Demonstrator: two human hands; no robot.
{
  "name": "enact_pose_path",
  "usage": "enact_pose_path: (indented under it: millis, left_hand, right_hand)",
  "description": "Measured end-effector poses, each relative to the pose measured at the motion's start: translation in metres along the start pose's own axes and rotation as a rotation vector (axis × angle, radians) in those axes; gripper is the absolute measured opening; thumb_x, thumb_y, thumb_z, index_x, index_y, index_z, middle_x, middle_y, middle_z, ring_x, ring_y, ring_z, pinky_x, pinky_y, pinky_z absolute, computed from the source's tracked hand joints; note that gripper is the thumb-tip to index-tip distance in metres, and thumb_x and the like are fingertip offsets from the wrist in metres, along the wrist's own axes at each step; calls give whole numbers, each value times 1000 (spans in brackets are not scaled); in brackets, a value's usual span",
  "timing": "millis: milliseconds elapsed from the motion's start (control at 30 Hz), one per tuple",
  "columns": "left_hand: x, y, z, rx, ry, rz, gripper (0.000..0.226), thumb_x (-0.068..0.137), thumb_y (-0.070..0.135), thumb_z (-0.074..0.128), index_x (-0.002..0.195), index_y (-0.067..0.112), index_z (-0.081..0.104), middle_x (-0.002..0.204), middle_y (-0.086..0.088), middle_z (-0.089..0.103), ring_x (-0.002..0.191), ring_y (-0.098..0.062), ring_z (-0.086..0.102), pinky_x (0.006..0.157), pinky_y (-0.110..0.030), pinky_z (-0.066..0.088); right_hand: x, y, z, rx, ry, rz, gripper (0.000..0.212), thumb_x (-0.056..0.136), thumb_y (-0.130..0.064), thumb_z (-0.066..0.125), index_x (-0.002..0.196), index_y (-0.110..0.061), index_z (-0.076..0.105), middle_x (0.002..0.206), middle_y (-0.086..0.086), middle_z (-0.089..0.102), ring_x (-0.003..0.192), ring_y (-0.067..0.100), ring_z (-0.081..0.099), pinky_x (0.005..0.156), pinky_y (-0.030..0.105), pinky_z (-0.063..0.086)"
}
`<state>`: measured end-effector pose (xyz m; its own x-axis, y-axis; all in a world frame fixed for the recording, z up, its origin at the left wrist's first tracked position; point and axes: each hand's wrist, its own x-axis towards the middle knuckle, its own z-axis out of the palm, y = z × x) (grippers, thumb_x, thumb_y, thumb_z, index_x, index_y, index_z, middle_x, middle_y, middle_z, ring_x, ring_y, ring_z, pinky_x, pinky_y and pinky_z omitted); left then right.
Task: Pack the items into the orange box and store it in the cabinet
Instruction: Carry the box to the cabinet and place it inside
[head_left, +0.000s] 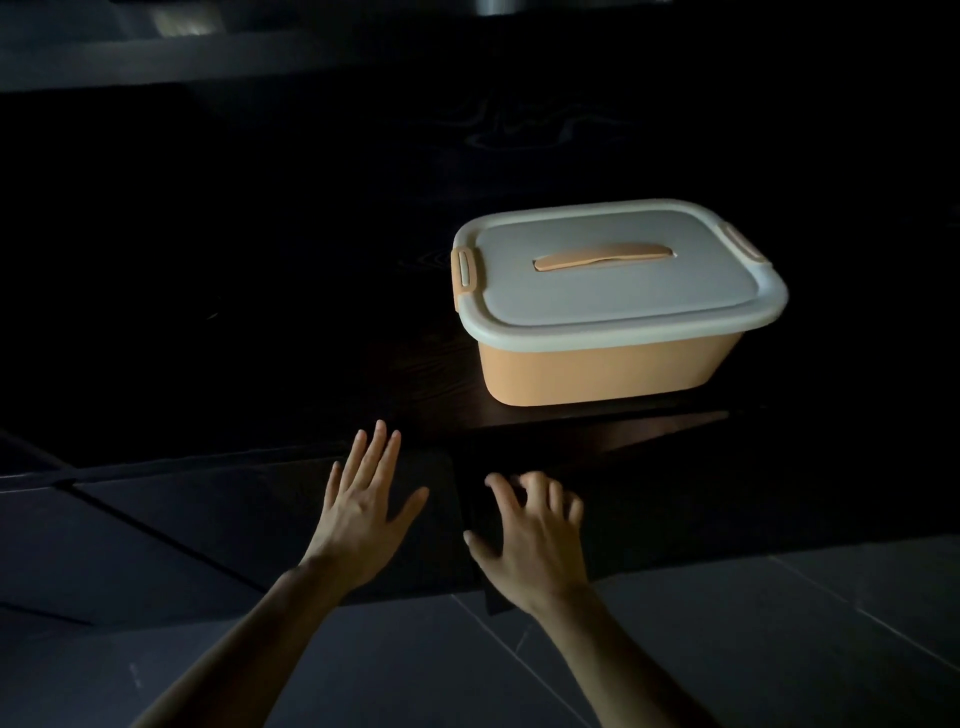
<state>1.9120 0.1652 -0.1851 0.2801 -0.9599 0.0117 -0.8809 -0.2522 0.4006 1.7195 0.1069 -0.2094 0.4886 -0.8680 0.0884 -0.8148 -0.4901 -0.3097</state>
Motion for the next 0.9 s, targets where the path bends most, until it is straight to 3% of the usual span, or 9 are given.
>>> enact_pose_path:
  millis: [133, 233, 300, 367, 467, 633, 767, 900]
  left_hand:
    - [-17, 7, 0, 0, 7, 4, 76, 90, 51, 39, 142, 24, -9, 150, 10, -15, 137, -6, -20, 112, -31, -9]
    - [-31, 14, 4, 14, -17, 11, 77, 90, 50, 42, 144, 21, -5, 151, 8, -11, 136, -6, -16, 112, -32, -5]
    - [-39, 20, 7, 42, -45, 14, 77, 89, 51, 41, 145, 20, -3, 153, 5, -9, 136, -7, -16, 112, -32, -4]
    - [-46, 28, 9, 47, -60, 17, 77, 89, 52, 41, 146, 21, -1, 154, 3, -6, 135, -5, -15, 113, -34, 0]
    - [-55, 43, 11, 23, -66, 37, 77, 88, 55, 40, 146, 23, 0, 155, 4, -4, 135, -4, -14, 114, -36, 3]
    - [-69, 69, 6, 16, -75, 74, 77, 88, 57, 37, 146, 23, -2, 155, 4, -5, 134, -3, -14, 112, -35, 3]
    - [-80, 91, 1, 5, -92, 80, 76, 89, 53, 37, 146, 21, -1, 156, 0, -3, 141, -13, -7, 113, -36, 5]
    - [-89, 111, -5, -5, -138, 77, 73, 91, 49, 40, 146, 20, 2, 156, -3, 3, 142, -19, 4, 114, -36, 11]
  right_hand:
    - [-47, 6, -11, 62, 116, -23, 41, 78, -58, 46, 107, -32, 59, 112, -4, 56, 111, 18, 51, 102, 46, 27]
    - [-76, 13, -24, 71, 173, -17, 25, 79, -56, 45, 84, -34, 57, 85, -15, 58, 93, 12, 58, 94, 42, 27]
    - [-86, 20, -38, 96, 110, 61, 32, 79, -63, 39, 77, -33, 50, 72, -17, 50, 82, 9, 56, 89, 40, 29]
    - [-96, 28, -48, 102, 12, 162, 47, 77, -72, 28, 86, -31, 50, 76, -15, 52, 84, 11, 54, 89, 39, 27]
    - [-120, 42, -53, 5, -60, 265, 75, 72, -82, 15, 109, -28, 51, 99, -6, 60, 94, 14, 55, 90, 39, 26]
    - [-162, 82, -67, -100, -143, 390, 97, 63, -87, -6, 129, -33, 39, 118, -2, 59, 107, 15, 54, 93, 41, 17]
    - [-195, 117, -86, -199, -180, 446, 96, 64, -83, -11, 132, -34, 37, 119, -5, 60, 112, 13, 52, 99, 42, 22]
    - [-219, 154, -97, -226, -274, 530, 76, 76, -77, 4, 134, -37, 31, 115, -8, 63, 112, 11, 53, 101, 47, 14]
